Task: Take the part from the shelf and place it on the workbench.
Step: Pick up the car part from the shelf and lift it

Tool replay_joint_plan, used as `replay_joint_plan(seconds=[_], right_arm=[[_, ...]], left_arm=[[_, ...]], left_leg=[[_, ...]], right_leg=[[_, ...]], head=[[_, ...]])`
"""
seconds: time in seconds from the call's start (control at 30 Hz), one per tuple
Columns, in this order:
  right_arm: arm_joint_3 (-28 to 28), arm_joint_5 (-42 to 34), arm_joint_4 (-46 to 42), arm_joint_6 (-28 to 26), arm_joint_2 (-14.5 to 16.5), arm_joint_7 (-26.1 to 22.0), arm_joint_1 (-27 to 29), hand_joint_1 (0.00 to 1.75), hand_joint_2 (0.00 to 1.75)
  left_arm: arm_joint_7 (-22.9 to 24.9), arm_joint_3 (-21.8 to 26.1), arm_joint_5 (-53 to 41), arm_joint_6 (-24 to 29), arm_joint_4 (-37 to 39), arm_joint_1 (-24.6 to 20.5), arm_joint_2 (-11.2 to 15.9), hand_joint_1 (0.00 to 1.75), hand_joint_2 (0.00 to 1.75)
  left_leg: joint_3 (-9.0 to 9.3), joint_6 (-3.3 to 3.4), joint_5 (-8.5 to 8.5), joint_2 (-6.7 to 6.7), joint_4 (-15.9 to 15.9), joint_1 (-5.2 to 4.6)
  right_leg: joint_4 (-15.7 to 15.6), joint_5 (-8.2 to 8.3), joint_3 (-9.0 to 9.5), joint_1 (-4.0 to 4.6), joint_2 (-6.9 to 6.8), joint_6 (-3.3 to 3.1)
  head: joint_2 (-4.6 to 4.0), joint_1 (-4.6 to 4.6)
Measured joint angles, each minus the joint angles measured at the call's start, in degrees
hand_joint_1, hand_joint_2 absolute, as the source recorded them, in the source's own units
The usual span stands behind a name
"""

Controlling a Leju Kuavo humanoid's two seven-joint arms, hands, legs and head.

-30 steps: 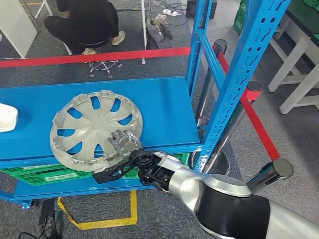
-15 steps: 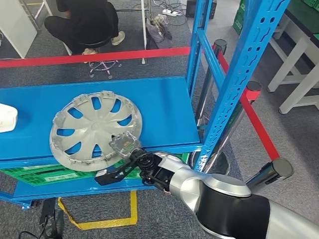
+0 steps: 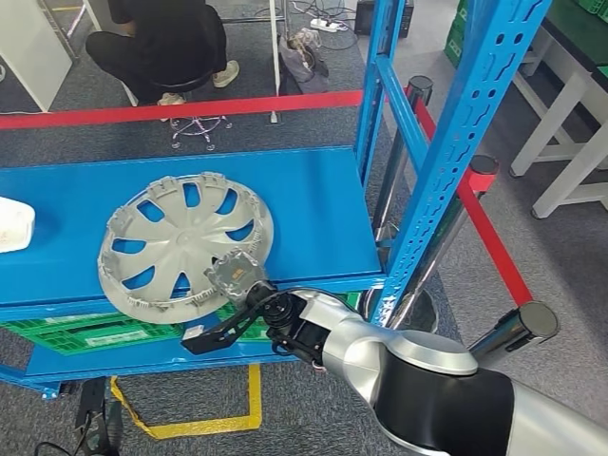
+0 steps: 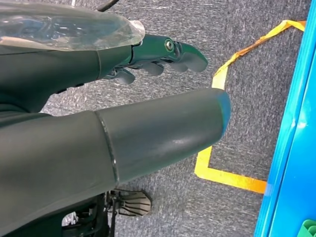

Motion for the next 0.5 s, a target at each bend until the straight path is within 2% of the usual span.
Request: replay_joint_plan(seconds=[0.33, 0.5], right_arm=[[0.54, 1.08, 0.01, -2.22, -0.56, 0.55, -0.7, 1.75, 1.75], [-0.54, -1.24, -1.19, -7.05, -1.6, 0.17, -2.36, 1.75, 1.75]], left_arm=[[-0.1, -0.08, 0.54, 0.23, 0.04, 0.04, 0.01, 0.0, 0.0], [-1.88, -0.08, 1.11, 2.43, 0.11, 0.21, 0.05, 0.0, 0.0]], left_leg=[[0.0, 0.0, 0.0, 0.0, 0.0, 0.0], [-0.01, 0.0, 0.01, 0.0, 0.0, 0.0]], right_leg=[[0.0, 0.0, 0.0, 0.0, 0.0, 0.0], [0.0, 0.01, 0.0, 0.0, 0.0, 0.0]], head=[[0.0, 0.01], [0.0, 0.01]])
